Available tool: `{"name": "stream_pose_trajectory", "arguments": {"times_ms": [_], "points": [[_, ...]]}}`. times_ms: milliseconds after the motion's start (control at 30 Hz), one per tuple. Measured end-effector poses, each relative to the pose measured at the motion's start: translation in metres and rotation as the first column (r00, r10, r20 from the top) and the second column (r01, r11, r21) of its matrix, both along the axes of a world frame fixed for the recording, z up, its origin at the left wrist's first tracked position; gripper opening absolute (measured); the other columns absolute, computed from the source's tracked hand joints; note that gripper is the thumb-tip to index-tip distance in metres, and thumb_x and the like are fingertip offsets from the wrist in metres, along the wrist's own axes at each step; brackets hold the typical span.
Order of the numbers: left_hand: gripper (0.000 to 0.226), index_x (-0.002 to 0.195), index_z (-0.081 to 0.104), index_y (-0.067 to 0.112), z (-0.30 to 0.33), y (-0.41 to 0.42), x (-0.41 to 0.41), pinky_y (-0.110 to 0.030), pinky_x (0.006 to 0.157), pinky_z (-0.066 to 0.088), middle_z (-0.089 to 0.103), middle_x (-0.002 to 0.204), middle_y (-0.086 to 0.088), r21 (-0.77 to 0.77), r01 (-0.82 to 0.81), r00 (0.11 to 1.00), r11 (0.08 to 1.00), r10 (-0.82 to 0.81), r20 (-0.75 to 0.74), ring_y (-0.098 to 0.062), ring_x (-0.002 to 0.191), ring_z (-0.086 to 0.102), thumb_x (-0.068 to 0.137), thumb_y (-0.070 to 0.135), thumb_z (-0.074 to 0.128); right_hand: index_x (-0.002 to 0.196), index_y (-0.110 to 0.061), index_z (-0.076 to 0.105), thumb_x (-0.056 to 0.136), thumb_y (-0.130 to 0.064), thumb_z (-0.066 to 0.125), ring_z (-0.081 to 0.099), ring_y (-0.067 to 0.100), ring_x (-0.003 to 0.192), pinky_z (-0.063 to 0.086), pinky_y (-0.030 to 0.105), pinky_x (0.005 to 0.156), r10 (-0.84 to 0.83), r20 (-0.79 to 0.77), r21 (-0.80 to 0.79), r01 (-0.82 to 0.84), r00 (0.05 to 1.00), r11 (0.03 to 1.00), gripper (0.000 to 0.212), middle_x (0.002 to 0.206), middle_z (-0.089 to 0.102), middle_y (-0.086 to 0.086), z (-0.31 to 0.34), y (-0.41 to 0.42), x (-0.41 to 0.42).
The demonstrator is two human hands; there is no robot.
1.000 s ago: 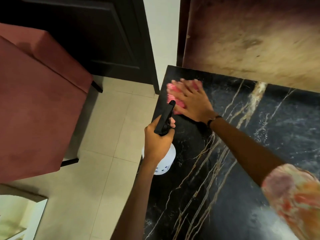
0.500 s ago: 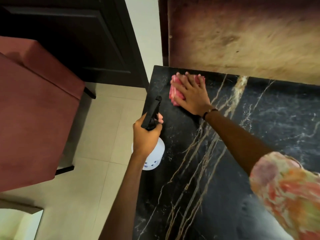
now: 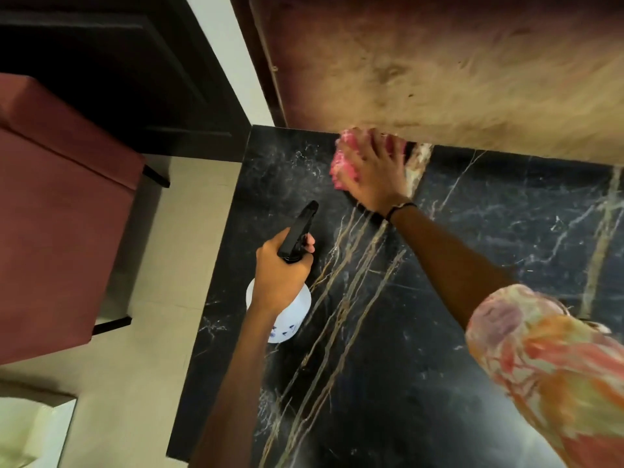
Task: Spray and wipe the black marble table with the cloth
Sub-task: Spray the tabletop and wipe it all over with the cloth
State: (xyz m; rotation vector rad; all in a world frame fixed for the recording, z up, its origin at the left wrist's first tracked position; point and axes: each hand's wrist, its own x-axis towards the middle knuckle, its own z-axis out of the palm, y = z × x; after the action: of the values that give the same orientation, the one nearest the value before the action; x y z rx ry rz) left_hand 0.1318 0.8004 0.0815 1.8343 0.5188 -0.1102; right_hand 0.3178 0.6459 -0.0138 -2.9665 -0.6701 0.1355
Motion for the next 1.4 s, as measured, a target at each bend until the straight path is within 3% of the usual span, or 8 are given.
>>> {"name": "stream_pose_trajectory", "arguments": {"times_ms": [167, 333, 500, 767, 900, 1033, 1233, 1400], "points": [[0.035, 0.075, 0.065, 0.028, 0.007, -0.024, 0.006, -0.008, 0.068, 0.048, 0.068, 0.078, 0.005, -0.009, 0.023, 0.999, 1.000, -0.024, -0.023, 0.001, 0.073, 0.063, 0.081, -0.006, 0.059, 0.147, -0.032, 0.034, 0.094, -0.063, 0.028, 0.025, 0.029, 0.145, 0.012, 0.059, 0.117, 0.291, 0.036, -0.014, -0.290, 0.956, 0.957, 0.063, 0.158, 0.030, 0.001, -0.001, -0.063, -0.050], [0.029, 0.076, 0.065, 0.028, 0.010, -0.036, 0.000, -0.003, 0.069, 0.044, 0.068, 0.079, 0.000, -0.033, 0.035, 0.999, 0.999, -0.036, -0.005, -0.001, 0.076, 0.063, 0.083, 0.000, 0.062, 0.147, -0.033, 0.035, 0.090, -0.070, 0.013, 0.024, 0.031, 0.145, 0.011, 0.060, 0.117, 0.025, -0.012, -0.025, -0.026, 1.000, 0.999, 0.071, 0.158, 0.030, 0.003, 0.004, -0.134, -0.019], [0.033, 0.075, 0.065, 0.032, 0.010, -0.042, -0.013, -0.004, 0.067, 0.046, 0.070, 0.073, 0.011, -0.049, -0.005, 0.999, 0.999, 0.002, -0.051, 0.004, 0.075, 0.063, 0.082, 0.001, 0.064, 0.150, -0.035, 0.026, 0.092, -0.065, 0.018, 0.019, 0.035, 0.147, 0.000, 0.063, 0.114, -0.137, -0.010, -0.013, 0.137, 0.991, 0.991, 0.066, 0.161, 0.020, 0.002, 0.003, -0.079, 0.003], [0.028, 0.079, 0.066, 0.030, 0.015, -0.046, -0.037, -0.024, 0.071, 0.047, 0.069, 0.079, 0.009, -0.037, -0.046, 0.993, 0.998, 0.042, -0.113, 0.000, 0.065, 0.062, 0.084, 0.003, 0.063, 0.148, -0.035, 0.031, 0.095, -0.066, 0.018, 0.025, 0.029, 0.145, 0.008, 0.058, 0.118, 0.313, -0.008, -0.026, -0.313, 0.950, 0.949, 0.063, 0.157, 0.029, 0.001, 0.000, -0.119, -0.089], [0.033, 0.077, 0.066, 0.032, 0.014, -0.044, -0.052, -0.012, 0.069, 0.047, 0.069, 0.073, 0.013, -0.038, -0.056, 0.990, 0.998, 0.051, -0.128, 0.004, 0.069, 0.063, 0.084, 0.000, 0.062, 0.148, -0.035, 0.030, 0.092, -0.068, 0.012, 0.023, 0.030, 0.146, 0.010, 0.061, 0.117, 0.126, -0.036, -0.049, -0.127, 0.991, 0.991, 0.067, 0.157, 0.030, 0.004, 0.003, -0.160, -0.077], [0.034, 0.078, 0.064, 0.033, 0.014, -0.047, -0.064, -0.006, 0.066, 0.050, 0.069, 0.069, 0.020, -0.038, -0.081, 0.987, 0.996, 0.075, -0.141, 0.007, 0.072, 0.064, 0.084, 0.000, 0.063, 0.147, -0.034, 0.033, 0.093, -0.064, 0.021, 0.025, 0.033, 0.145, 0.006, 0.062, 0.116, -0.055, 0.001, -0.026, 0.055, 0.999, 0.998, 0.063, 0.158, 0.028, 0.004, 0.007, -0.101, -0.063], [0.031, 0.080, 0.066, 0.022, 0.017, -0.054, -0.076, -0.015, 0.061, 0.044, 0.067, 0.077, 0.002, -0.052, -0.090, 0.985, 0.995, 0.081, -0.155, 0.001, 0.055, 0.058, 0.083, -0.008, 0.057, 0.149, -0.035, 0.027, 0.096, -0.062, 0.021, 0.019, 0.029, 0.148, 0.001, 0.060, 0.118, 0.292, -0.024, -0.046, -0.293, 0.956, 0.955, 0.060, 0.159, 0.025, 0.000, 0.003, -0.064, -0.139], [0.025, 0.086, 0.067, 0.019, 0.018, -0.056, -0.088, -0.039, 0.082, 0.051, 0.068, 0.080, 0.001, -0.067, -0.117, 0.982, 0.991, 0.105, -0.160, -0.003, 0.061, 0.060, 0.084, -0.005, 0.059, 0.146, -0.034, 0.036, 0.092, -0.063, 0.030, 0.029, 0.030, 0.144, 0.012, 0.060, 0.117, 0.346, 0.007, -0.031, -0.346, 0.938, 0.938, 0.061, 0.155, 0.034, 0.003, 0.000, -0.141, -0.152]]}}
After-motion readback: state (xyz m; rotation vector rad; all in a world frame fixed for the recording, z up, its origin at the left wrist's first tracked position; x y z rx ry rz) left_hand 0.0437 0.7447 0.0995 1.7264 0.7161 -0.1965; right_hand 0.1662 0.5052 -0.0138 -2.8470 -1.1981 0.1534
